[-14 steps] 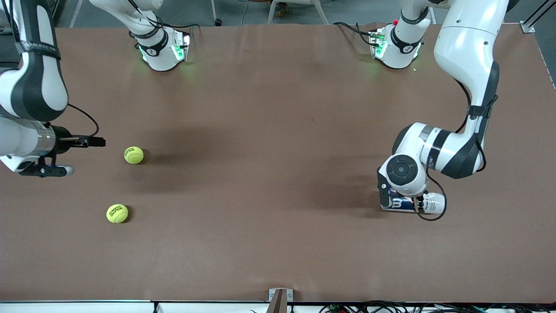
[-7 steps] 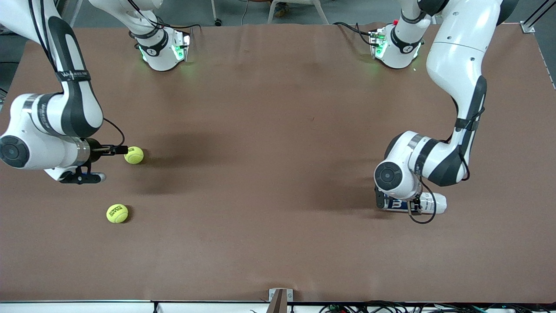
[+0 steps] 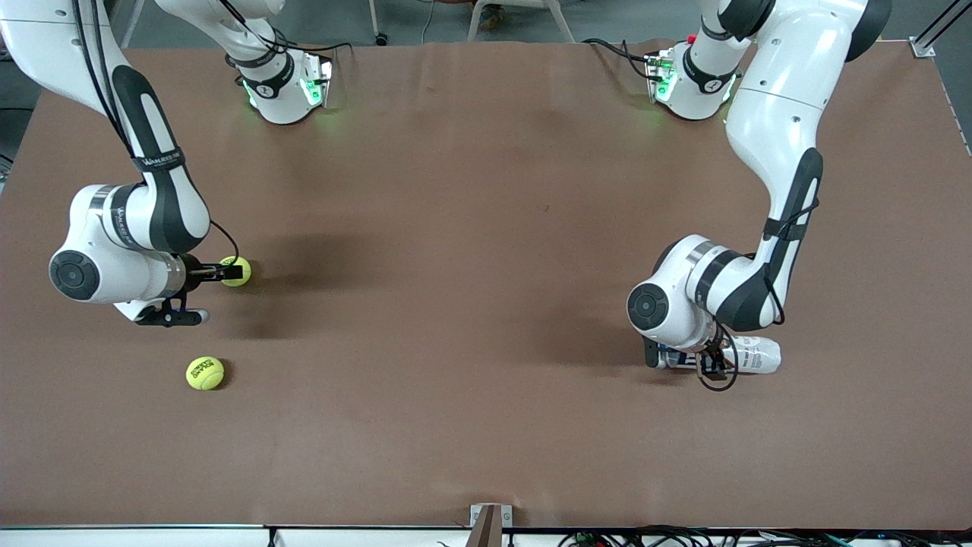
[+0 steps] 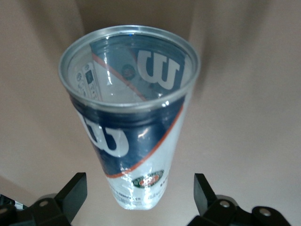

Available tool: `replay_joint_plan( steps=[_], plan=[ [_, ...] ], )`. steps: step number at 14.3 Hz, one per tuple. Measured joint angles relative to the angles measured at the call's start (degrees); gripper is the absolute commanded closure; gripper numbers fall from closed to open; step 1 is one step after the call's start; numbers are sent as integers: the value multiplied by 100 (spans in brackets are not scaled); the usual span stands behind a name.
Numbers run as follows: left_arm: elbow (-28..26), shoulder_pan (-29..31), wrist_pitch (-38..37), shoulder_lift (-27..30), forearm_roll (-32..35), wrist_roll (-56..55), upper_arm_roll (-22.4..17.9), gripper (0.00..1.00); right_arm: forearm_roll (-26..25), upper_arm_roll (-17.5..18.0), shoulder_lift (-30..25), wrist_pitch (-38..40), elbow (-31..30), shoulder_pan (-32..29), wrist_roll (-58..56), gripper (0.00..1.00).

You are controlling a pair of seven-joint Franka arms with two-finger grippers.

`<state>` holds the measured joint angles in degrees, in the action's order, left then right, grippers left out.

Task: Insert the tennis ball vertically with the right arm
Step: 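Stand the can upright with the left gripper while the right gripper grasps a ball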

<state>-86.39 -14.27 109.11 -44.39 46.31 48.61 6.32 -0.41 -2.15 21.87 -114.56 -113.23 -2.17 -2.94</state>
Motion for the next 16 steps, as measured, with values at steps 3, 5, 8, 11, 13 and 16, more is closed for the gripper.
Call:
replay_joint_plan(
  steps=[3,5,8,11,13,16],
  plan=[
    [115,-31,18,-201,8,-42,2,0,0,-15,-1,-233,-151,-74,-1,0],
    [181,-38,30,-336,17,-65,2,1,0,-15,0,-803,-469,-81,-1,0],
    [232,-38,106,-436,25,-69,-14,10,0,-14,5,-1364,-900,-81,0,0],
    [242,-38,226,-463,45,-69,-31,33,0,-14,5,-1379,-945,-82,0,0],
    [260,-39,289,-461,52,-67,-40,40,0,-15,17,-1388,-954,-83,0,0],
    [288,-37,310,-461,52,-65,-42,40,0,-14,79,-1477,-956,-84,0,0]
  ],
)
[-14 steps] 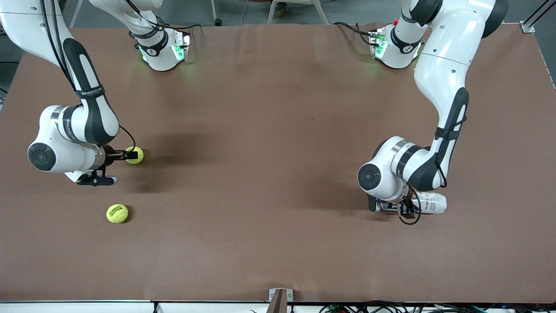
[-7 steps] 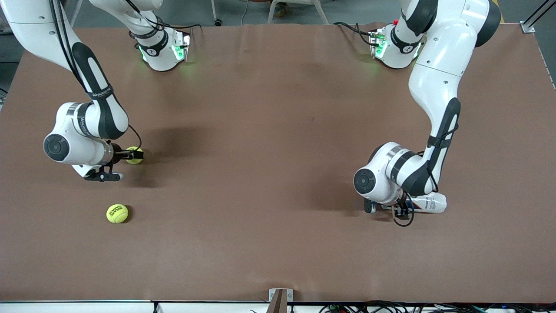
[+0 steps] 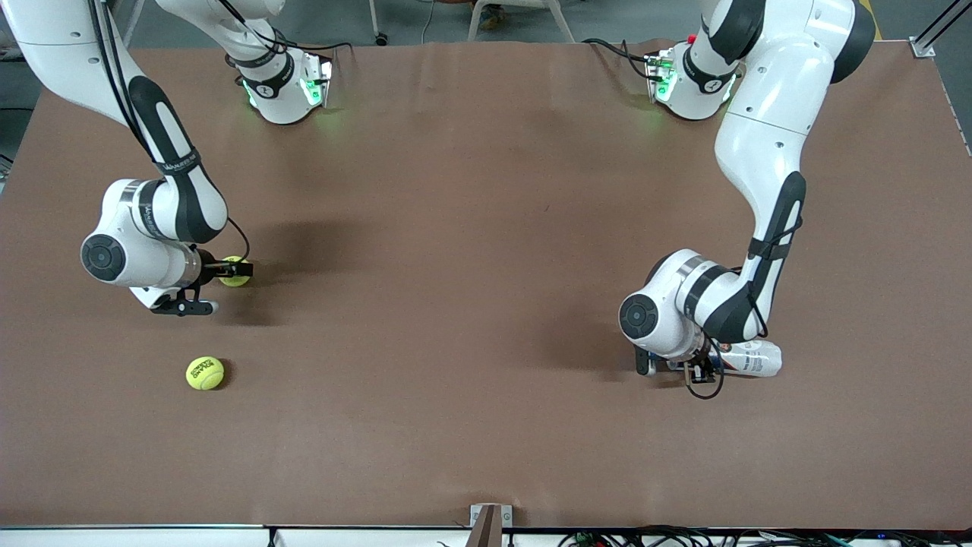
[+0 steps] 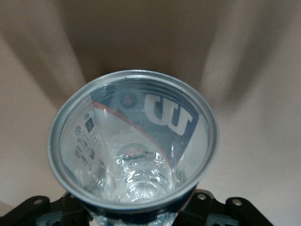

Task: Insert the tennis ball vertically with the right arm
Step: 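Stand the can upright with the left gripper while the right gripper grasps a ball, then carry the upright can toward the table middle with the left gripper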

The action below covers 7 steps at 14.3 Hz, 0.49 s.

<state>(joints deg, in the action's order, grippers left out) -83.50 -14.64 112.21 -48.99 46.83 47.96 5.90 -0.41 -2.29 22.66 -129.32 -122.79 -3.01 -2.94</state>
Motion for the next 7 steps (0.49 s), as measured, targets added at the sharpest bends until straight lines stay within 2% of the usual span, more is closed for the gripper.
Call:
replay_joint_plan(
  steps=[4,7],
  plan=[
    [53,7,174,0,-9,6,72,39,0,0,75,-74,0,0,0,0],
    [166,29,216,96,-474,7,436,39,0,0,89,-74,0,-1,0,5]
  ],
)
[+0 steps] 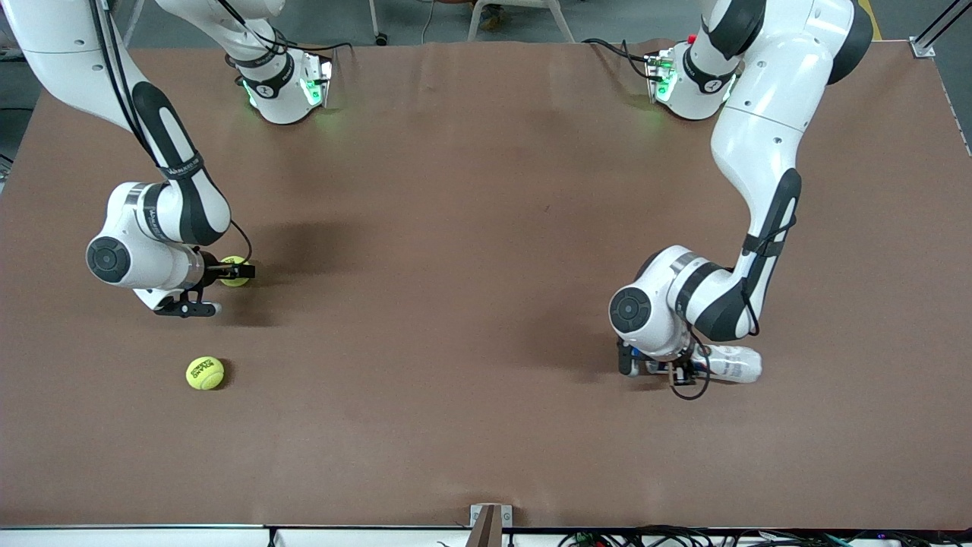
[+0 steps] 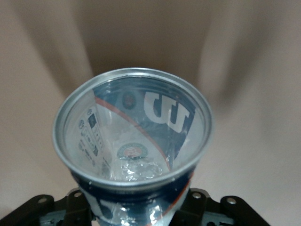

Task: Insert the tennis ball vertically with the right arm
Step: 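Carry the upright can toward the table middle with the left gripper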

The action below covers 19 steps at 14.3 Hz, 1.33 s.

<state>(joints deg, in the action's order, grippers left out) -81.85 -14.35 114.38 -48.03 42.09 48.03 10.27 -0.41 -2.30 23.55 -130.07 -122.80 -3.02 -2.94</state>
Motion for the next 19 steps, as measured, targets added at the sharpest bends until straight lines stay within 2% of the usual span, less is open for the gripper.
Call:
replay_joint_plan(
  steps=[3,6,7,9,12,15,17,19],
  plan=[
    [48,4,1,316,-1088,198,354,39,0,0,48,-2,-1,0,0,17],
    [215,18,79,496,-2355,701,701,39,0,-1,77,-8,-1,-1,0,36],
    [282,20,271,508,-2759,826,807,39,0,0,77,-11,-1,-1,0,43],
    [332,38,806,510,-3470,944,1001,38,0,-1,68,-7,12,-1,0,50],
    [332,219,1572,502,-4196,1000,1461,36,0,-1,70,-8,20,-1,0,55],
    [230,227,2553,435,-4498,1005,1728,36,0,9,71,78,95,2,-7,58],
    [-8,219,3266,339,-4601,1005,1931,36,0,33,70,493,347,60,-26,58],
    [-424,221,4223,256,-4837,1006,2145,36,0,50,65,1246,839,196,-27,58]
  ],
)
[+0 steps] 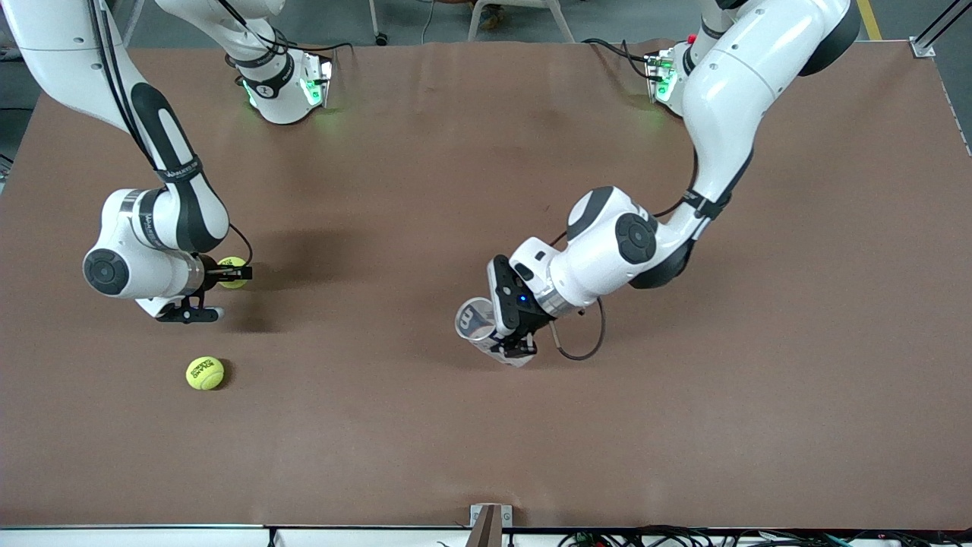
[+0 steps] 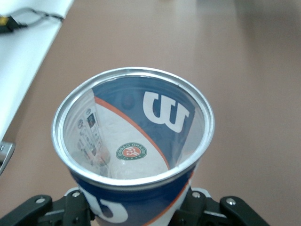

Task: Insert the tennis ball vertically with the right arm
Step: 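Carry the upright can toward the table middle with the left gripper, then lift the tennis ball with the right gripper and move it over the can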

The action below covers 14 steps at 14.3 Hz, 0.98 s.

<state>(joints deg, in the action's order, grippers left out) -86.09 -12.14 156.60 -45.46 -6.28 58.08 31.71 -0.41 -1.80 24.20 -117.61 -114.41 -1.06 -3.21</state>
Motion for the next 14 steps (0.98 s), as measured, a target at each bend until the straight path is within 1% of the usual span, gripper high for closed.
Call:
replay_joint_plan(
  steps=[2,3,5,6,8,9,11,13,14],
  plan=[
    [-505,21,1025,-57,-271,0,250,36,1,6,-11,799,570,123,0,58],
    [-713,30,1424,-72,-465,0,372,36,3,10,-18,1107,819,172,0,58],
    [-984,33,1943,-75,-990,6,594,36,31,16,-24,1603,1263,306,1,59],
    [-1059,28,2120,-74,-1190,7,673,37,89,19,-24,1764,1444,397,2,59],
    [-1182,30,2315,-98,-1411,-3,766,37,407,24,-24,1875,1670,554,12,60],
    [-1228,44,2362,-154,-1531,-5,821,37,559,25,-23,1881,1729,596,12,60],
    [-1270,52,2477,-304,-1745,-4,936,36,700,30,-23,1903,1804,635,11,60],
    [-1280,54,2574,-393,-1795,-4,975,36,837,54,-24,1964,1856,641,5,60],
    [-1280,57,2587,-407,-1802,-4,978,36,1079,68,-26,2043,1891,643,0,60]
  ],
)
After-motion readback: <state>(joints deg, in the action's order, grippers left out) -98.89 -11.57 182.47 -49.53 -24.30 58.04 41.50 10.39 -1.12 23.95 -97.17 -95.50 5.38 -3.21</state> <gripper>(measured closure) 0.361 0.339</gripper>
